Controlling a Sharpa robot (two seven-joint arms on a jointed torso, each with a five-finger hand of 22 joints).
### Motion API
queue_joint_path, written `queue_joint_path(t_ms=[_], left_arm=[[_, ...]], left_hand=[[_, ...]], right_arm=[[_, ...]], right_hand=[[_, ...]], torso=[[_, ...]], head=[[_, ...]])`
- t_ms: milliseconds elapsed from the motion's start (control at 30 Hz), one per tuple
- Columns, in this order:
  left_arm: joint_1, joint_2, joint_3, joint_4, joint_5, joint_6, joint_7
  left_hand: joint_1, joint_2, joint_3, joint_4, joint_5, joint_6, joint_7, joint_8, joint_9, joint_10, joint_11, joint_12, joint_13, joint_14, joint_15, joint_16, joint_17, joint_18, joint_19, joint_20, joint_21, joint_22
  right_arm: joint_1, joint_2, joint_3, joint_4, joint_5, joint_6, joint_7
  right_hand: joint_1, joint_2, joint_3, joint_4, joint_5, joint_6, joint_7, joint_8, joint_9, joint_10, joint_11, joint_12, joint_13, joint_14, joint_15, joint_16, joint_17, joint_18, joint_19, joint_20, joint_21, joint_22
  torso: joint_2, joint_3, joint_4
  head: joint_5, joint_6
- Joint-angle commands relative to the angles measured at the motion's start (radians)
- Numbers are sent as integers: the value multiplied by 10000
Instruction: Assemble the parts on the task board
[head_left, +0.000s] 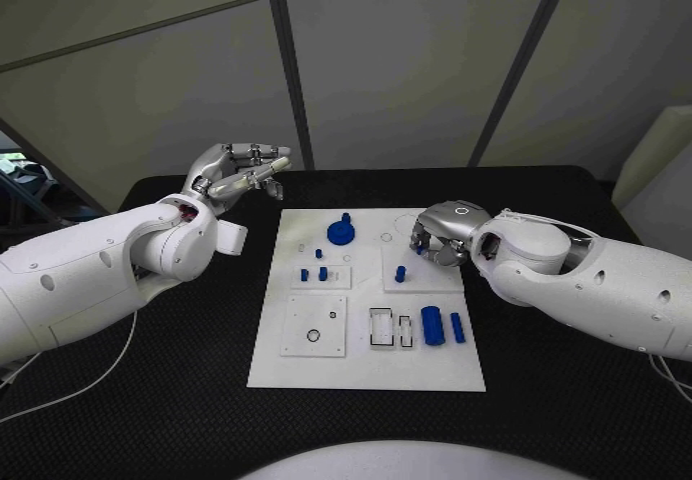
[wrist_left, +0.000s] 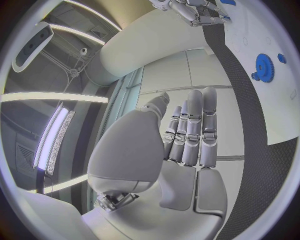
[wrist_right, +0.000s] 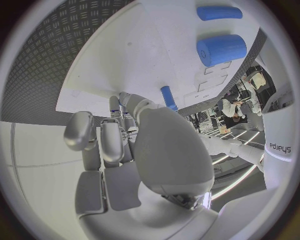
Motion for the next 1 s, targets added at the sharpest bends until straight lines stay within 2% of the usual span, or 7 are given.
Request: queue_joint_path(t_ms=[33, 300, 533, 733, 867, 967, 1000], left_arm=[[18, 0, 9, -9, 77, -14, 173], [17, 14, 9, -31, 77, 13, 151], [17, 39, 9, -37, 77, 31, 133], [18, 121, 8, -58, 77, 52, 117], [19, 187, 8, -73, 77, 63, 110], [20, 247, 6, -87, 78, 71, 102], [20, 276, 6, -95, 78, 77, 98]], left_hand=[[-28, -111, 24, -26, 14, -78, 4, -9, -9, -89, 10, 39, -17, -88, -9, -55, -12, -126, -73, 20, -60, -18], [-25, -120, 13, -39, 14, -111, 21, -7, -7, -147, 25, 62, -22, -112, 5, -60, -38, -126, -83, 30, -83, -33], [-18, -132, 3, -54, 13, -143, 36, -9, -8, -191, 38, 82, -26, -131, 15, -63, -58, -126, -91, 37, -101, -45], [-17, -134, -2, -59, 13, -156, 43, -8, -7, -211, 44, 92, -27, -139, 19, -64, -68, -126, -94, 41, -109, -50], [-17, -135, -3, -60, 13, -160, 45, -8, -7, -216, 45, 95, -28, -140, 21, -64, -70, -126, -94, 42, -111, -51], [-17, -135, -5, -62, 14, -166, 48, -7, -7, -226, 49, 101, -28, -144, 23, -64, -75, -126, -96, 44, -115, -54], [-17, -135, -5, -62, 14, -166, 48, -7, -7, -226, 49, 101, -28, -144, 23, -64, -75, -126, -96, 44, -115, -54]], right_arm=[[19, -113, 10, 229, -197, -728, -115], [26, -517, 53, 969, 9, -1139, -198], [30, -694, 237, 1667, 319, -1333, -206], [28, -461, 276, 2193, 619, -1248, -142], [27, -94, 271, 2328, 843, -1038, -93], [14, 275, 217, 2346, 969, -888, -12], [-5, 430, 147, 2343, 1005, -827, 29]], right_hand=[[-120, -22, 91, 0, 45, 48, 6, -40, -18, 75, -10, -65, -9, 409, -38, 42, -3, 9, 85, -5, 80, 29], [-192, -51, 156, -33, 53, 52, 15, -59, -23, 91, -4, -101, -20, 411, -39, 54, 0, -1, 111, -4, 122, 89], [-255, -67, 193, -46, 66, 63, 17, -67, -24, 108, -4, -122, -24, 410, -45, 62, 3, -5, 123, -5, 144, 118], [-304, -77, 215, -53, 70, 75, 17, -71, -24, 121, -5, -138, -27, 407, -50, 63, -2, -4, 122, -7, 149, 123], [-352, -68, 233, -52, 48, 88, 15, -73, -22, 131, -7, -154, -31, 404, -51, 60, -13, -2, 116, -8, 148, 118], [-362, -64, 239, -52, 42, 91, 14, -74, -22, 133, -8, -158, -32, 402, -52, 54, -23, 2, 106, -8, 139, 102], [-364, -64, 240, -52, 41, 91, 14, -74, -22, 133, -8, -159, -32, 399, -52, 43, -39, 3, 103, -9, 136, 97]], torso=[[-8, -4, 2], [-13, -17, 6], [-8, -18, 14], [-4, -24, 20], [-6, -29, 35], [8, -30, 24], [11, -28, 25]], head=[[-27, -2], [-42, 30], [11, 58], [224, 1], [323, -49], [434, -97], [483, -120]])
